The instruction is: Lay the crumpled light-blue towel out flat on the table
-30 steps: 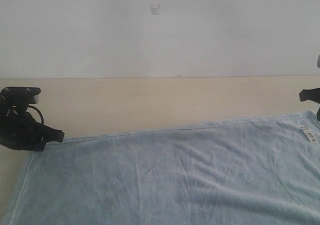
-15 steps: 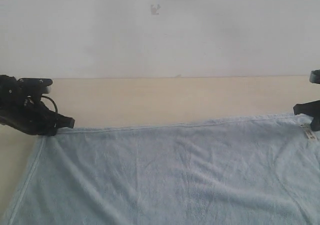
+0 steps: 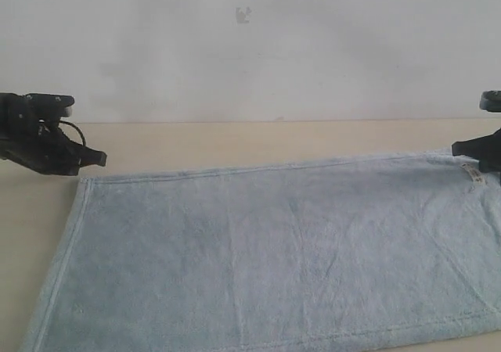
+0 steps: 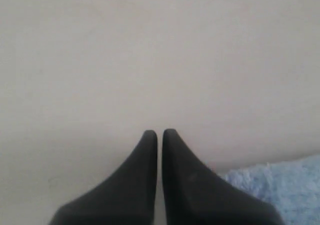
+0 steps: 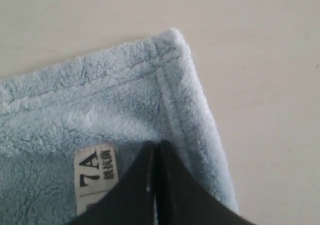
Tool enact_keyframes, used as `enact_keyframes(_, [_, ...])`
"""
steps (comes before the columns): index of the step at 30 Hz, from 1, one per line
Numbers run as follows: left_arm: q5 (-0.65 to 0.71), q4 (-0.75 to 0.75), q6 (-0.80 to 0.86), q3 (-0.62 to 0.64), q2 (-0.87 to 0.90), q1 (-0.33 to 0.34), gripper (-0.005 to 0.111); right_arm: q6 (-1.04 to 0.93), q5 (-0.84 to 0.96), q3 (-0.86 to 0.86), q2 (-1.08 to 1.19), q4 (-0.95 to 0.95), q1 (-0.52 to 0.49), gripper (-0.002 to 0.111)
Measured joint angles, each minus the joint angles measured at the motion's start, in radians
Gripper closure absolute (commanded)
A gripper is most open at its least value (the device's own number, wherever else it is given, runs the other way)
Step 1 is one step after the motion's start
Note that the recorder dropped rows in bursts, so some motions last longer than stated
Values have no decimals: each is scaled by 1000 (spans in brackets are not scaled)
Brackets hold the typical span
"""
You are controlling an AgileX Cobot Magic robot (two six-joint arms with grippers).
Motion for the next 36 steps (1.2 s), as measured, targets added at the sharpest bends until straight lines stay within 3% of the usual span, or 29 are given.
enact_keyframes(6, [24,4,0,-94,24,2,103,-2,1,-48,25,-2,0,109])
enact_keyframes(11, [95,-45,10,-111,-61,-2,103,-4,78,-51,-7,-4,0,109])
enact_keyframes(18, [200,-119,142,-11,-141,-74,103,-1,229,-49,-77,19,0,109])
enact_keyframes(25, [26,-214,210,172,-129,-147,103,-20,241,-13,-91,23,0,109])
enact_keyframes(36, [-185,-227,210,183,-40,-133,103,-63,198,-4,-50,23,0,109])
